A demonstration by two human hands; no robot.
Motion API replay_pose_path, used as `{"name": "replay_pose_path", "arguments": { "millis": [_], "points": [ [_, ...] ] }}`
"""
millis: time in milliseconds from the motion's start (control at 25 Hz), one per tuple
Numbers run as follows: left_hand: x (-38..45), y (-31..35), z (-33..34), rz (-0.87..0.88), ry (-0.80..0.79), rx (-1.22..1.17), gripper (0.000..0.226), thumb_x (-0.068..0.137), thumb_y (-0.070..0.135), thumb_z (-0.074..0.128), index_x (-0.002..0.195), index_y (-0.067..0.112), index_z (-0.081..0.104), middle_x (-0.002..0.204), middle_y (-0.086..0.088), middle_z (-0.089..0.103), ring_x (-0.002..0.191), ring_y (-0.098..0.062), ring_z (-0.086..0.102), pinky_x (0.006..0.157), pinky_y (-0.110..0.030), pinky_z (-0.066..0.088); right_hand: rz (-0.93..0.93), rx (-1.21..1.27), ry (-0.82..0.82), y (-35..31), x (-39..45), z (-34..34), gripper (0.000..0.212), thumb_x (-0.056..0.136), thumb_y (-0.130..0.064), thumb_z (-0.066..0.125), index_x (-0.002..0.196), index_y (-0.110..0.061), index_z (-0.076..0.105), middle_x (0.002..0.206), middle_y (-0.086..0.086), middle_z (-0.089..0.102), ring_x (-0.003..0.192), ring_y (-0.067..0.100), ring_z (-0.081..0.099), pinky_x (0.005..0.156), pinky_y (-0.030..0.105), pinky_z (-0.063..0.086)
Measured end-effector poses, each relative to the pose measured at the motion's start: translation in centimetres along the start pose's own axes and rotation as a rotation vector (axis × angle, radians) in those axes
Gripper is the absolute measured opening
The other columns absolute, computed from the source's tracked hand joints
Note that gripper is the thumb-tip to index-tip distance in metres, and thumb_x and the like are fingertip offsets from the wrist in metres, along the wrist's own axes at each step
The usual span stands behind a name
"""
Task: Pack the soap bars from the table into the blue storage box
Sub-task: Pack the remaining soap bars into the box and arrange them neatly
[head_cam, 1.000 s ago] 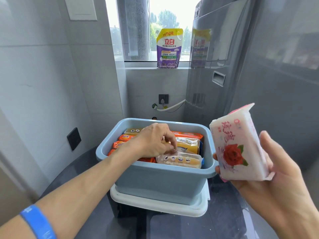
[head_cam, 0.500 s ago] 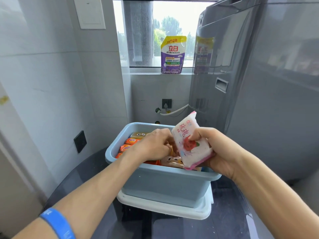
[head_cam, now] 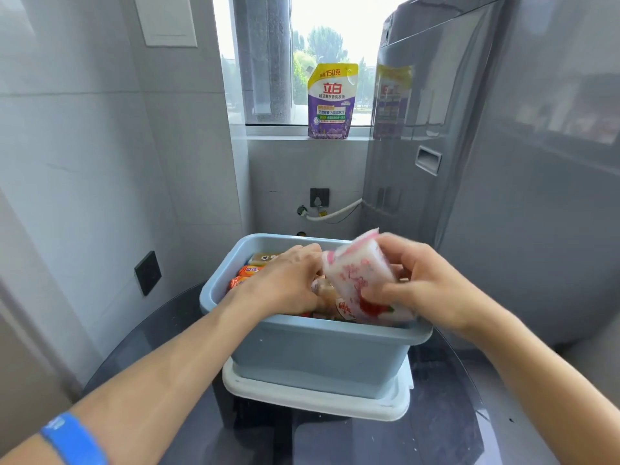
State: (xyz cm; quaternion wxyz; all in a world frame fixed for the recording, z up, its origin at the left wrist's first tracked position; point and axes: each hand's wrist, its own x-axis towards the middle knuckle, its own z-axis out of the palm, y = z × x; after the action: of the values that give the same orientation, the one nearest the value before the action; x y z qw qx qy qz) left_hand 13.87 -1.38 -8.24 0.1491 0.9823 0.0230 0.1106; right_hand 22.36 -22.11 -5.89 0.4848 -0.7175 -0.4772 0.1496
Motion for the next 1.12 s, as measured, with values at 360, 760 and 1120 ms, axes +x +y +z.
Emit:
{"name": "replay_pose_path", "arguments": {
  "millis": [360, 760, 1120],
  "points": [
    [-1.1, -1.2, -1.6, -0.136, -0.061, -0.373, 0.025, 0.079, 0.018, 0.076, 0.095, 0.036, 0.073, 0.098, 0.020, 0.070, 0.093, 0.004, 0.063, 0.085, -0.021, 0.048, 0.046, -0.975, -0.178, -0.7, 1.7, 1.0, 0.034, 0.076, -0.056, 0.065, 0.100, -0.034, 0.056, 0.092, -0.011, 0.062, 0.083, 0.015, 0.054, 0.068, 0.034, 0.049],
    [-5.4, 3.1, -1.4, 0.114, 0.094, -0.079, 0.032, 0.086, 0.058, 0.051, 0.084, 0.032, 0.069, 0.076, 0.017, 0.062, 0.075, -0.004, 0.058, 0.067, -0.026, 0.047, -0.118, -0.497, 0.159, 1.4, -2.0, 2.3, 0.042, 0.099, -0.032, 0.050, 0.064, -0.012, 0.064, 0.068, 0.001, 0.064, 0.069, 0.017, 0.057, 0.067, 0.045, 0.048],
    [-6.6, 3.1, 0.2, 0.049, 0.029, 0.212, 0.064, 0.074, 0.084, 0.038, 0.096, 0.033, 0.070, 0.100, 0.016, 0.044, 0.096, -0.009, 0.041, 0.082, -0.030, 0.037, -0.090, -0.795, -0.061, 0.4, -2.9, 2.3, 0.070, 0.095, -0.065, 0.022, 0.066, -0.022, 0.069, 0.079, -0.012, 0.048, 0.082, 0.011, 0.038, 0.078, 0.026, 0.032]
  ]
}}
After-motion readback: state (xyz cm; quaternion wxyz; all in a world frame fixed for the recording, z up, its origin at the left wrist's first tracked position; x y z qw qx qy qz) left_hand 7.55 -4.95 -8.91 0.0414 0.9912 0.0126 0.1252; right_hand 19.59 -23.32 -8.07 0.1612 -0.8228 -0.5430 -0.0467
